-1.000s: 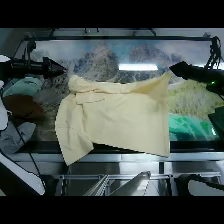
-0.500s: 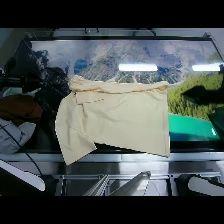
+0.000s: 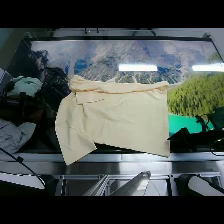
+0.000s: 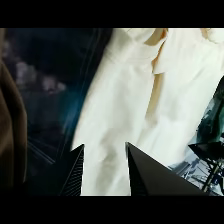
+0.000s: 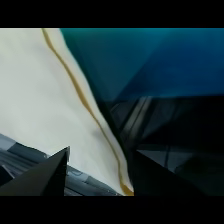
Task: Fold the shirts.
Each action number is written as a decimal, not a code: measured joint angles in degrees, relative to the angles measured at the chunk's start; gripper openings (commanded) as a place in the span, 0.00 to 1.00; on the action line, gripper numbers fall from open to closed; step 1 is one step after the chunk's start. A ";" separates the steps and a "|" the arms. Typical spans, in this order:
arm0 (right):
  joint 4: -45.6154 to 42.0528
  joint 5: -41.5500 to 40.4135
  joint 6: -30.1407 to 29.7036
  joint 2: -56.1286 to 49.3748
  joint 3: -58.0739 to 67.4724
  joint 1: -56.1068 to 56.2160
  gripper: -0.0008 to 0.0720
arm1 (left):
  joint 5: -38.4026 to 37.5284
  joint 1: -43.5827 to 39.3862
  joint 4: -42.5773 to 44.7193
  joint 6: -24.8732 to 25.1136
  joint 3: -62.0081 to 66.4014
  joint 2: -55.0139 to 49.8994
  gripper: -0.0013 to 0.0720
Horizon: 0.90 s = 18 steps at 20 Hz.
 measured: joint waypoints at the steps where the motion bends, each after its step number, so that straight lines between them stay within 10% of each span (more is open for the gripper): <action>1: -0.02 -0.31 0.35 0.09 -1.03 1.14 0.65 | 0.17 0.09 0.11 0.57 -1.42 0.37 0.41; 3: 0.04 -0.68 0.76 -0.26 -2.05 4.00 0.62 | 0.50 0.20 0.42 1.29 -3.91 0.90 0.41; 5: -0.55 -0.13 0.17 -1.16 -2.78 7.45 0.21 | 0.81 0.26 0.48 2.03 -5.99 1.16 0.41; 7: 0.42 -2.25 -1.60 -1.84 -3.06 10.88 0.03 | 1.29 0.26 0.83 2.67 -7.85 1.27 0.41; 18: 6.16 -10.78 -4.28 2.84 -3.26 15.26 0.03 | 6.36 -8.70 7.98 3.37 -10.49 0.85 0.42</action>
